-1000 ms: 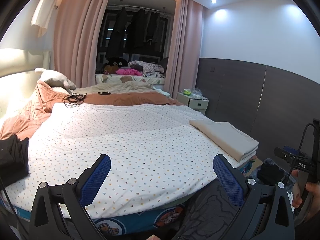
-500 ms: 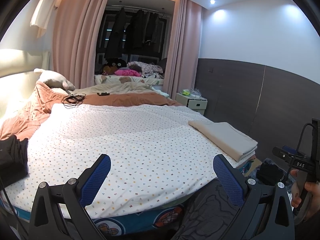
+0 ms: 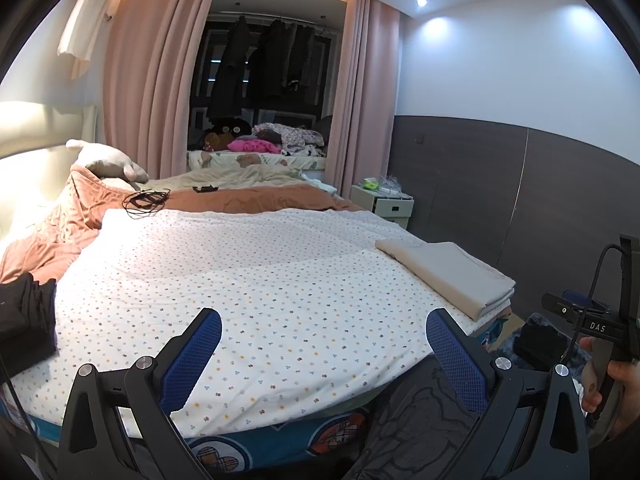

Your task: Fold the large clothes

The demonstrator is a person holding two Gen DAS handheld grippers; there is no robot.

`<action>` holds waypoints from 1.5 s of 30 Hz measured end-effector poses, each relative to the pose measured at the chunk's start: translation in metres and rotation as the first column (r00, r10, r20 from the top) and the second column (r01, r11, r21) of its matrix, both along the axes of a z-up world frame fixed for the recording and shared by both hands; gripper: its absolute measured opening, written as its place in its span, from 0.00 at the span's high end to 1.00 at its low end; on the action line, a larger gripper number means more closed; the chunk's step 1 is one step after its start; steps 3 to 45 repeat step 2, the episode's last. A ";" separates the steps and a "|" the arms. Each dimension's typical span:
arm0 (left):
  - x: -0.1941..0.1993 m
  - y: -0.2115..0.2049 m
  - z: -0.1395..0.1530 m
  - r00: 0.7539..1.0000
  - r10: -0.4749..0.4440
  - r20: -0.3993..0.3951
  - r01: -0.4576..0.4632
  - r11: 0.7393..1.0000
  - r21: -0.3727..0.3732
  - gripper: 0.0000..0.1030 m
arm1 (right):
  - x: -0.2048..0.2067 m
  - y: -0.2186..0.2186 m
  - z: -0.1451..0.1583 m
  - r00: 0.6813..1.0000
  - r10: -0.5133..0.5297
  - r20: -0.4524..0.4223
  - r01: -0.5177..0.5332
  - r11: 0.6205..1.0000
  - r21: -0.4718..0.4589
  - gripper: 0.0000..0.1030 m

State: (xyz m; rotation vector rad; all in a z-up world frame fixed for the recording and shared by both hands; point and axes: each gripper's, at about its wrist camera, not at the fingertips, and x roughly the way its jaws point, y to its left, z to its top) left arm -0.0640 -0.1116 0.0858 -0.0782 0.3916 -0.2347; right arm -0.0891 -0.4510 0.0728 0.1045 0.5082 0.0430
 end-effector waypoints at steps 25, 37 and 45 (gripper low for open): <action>0.000 0.000 0.000 1.000 -0.003 -0.003 0.003 1.000 -0.001 0.00 | 0.000 0.001 -0.001 1.000 -0.001 -0.003 0.001 1.000 0.002 0.00; 0.000 0.000 0.000 1.000 -0.003 -0.003 0.003 1.000 -0.001 0.00 | 0.000 0.001 -0.001 1.000 -0.001 -0.003 0.001 1.000 0.002 0.00; 0.000 0.000 0.000 1.000 -0.003 -0.003 0.003 1.000 -0.001 0.00 | 0.000 0.001 -0.001 1.000 -0.001 -0.003 0.001 1.000 0.002 0.00</action>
